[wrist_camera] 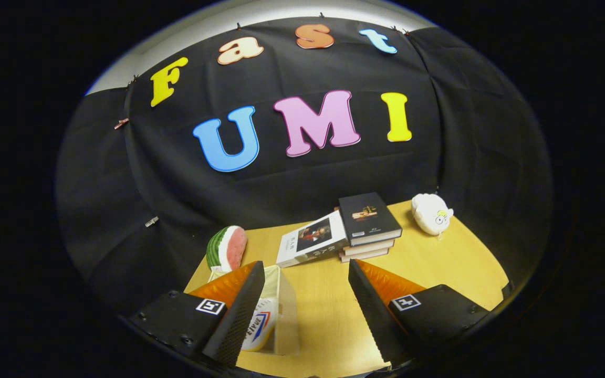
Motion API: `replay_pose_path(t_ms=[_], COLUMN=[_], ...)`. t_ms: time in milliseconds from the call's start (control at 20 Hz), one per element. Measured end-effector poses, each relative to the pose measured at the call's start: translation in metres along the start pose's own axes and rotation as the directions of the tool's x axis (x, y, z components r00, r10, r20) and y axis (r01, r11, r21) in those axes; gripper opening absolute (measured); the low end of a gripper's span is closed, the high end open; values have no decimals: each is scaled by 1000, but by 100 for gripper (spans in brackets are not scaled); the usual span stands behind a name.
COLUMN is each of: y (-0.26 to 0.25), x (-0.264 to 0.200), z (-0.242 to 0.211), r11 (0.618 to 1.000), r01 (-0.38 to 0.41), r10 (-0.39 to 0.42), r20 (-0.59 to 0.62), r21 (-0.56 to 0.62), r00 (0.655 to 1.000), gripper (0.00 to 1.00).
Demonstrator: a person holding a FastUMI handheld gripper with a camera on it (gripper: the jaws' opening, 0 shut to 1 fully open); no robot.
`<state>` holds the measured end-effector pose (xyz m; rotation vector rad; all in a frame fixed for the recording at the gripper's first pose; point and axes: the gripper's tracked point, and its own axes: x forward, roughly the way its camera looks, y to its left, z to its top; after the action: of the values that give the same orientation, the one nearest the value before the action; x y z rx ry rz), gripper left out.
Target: Open the storage box then place both shoes into the box .Put the left shoe in first, then the right shoe, with the right side of both shoes facing outward in a uniform manner.
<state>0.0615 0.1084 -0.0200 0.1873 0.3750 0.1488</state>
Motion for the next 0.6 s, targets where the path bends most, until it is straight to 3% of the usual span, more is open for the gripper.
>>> replay_pose_path(t_ms=[400,600], y=[-126,-173], x=[-28,-36], z=[85,95], r11=[982,967], r01=[47,59], r10=[0,28], r20=[255,334], r21=[-181,-248], r00=[967,942], gripper=[98,98])
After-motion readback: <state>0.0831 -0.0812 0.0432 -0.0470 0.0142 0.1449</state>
